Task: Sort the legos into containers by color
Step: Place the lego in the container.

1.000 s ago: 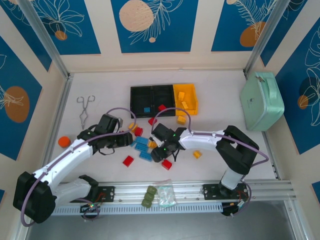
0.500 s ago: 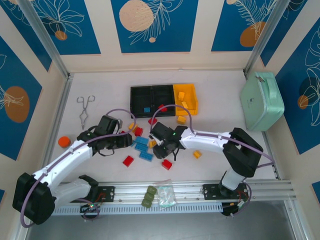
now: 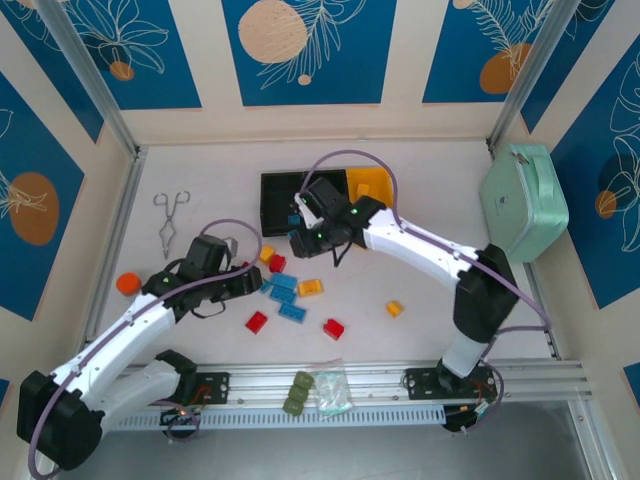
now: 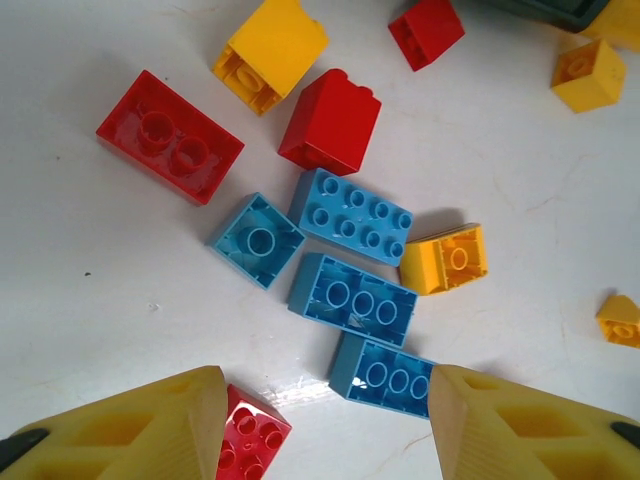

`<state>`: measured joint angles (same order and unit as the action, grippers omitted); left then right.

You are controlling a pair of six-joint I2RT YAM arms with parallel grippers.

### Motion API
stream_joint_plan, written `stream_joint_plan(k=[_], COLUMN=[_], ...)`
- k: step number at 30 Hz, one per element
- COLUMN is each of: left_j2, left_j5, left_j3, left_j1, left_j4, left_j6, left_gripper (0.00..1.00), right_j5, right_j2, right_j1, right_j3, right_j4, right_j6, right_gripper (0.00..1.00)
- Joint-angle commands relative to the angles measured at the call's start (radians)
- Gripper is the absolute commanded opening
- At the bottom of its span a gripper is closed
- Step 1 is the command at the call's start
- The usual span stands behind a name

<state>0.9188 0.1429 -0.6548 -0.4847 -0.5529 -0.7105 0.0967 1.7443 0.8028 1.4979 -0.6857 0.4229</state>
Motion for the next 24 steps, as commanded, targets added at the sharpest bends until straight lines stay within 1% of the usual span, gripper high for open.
stream_joint_plan(k=[1, 13, 19, 24], left_j2=[-0.045, -0.125, -0.137, -0.14], left_j5=[0.026, 0.02, 0.016, 0.015], left_j3=[0.024, 0.054, 0.066, 0.074], left_j1=[0.005, 0.005, 0.005, 0.005], left_j4=[0.004, -0.033, -0.04, -0.039], left_j6=[-0.043, -0.074, -0.078, -0.077], left_gripper=[0.55, 0.55, 0.55, 0.55], right_j5=[-0.034, 0.02, 0.04, 0.039], right_j2=[0.112, 0.547, 0.697, 0.779], right_j1=[-0.019, -0.069, -0.086, -0.093], right_j3=[0.138, 0.693, 0.908, 1.025], right_j4=[-0.094, -0.304, -0.386, -0.42], right_j6=[0.055, 0.11, 0.137, 0.145], right_gripper=[0.28, 0.28, 0.29, 0.31])
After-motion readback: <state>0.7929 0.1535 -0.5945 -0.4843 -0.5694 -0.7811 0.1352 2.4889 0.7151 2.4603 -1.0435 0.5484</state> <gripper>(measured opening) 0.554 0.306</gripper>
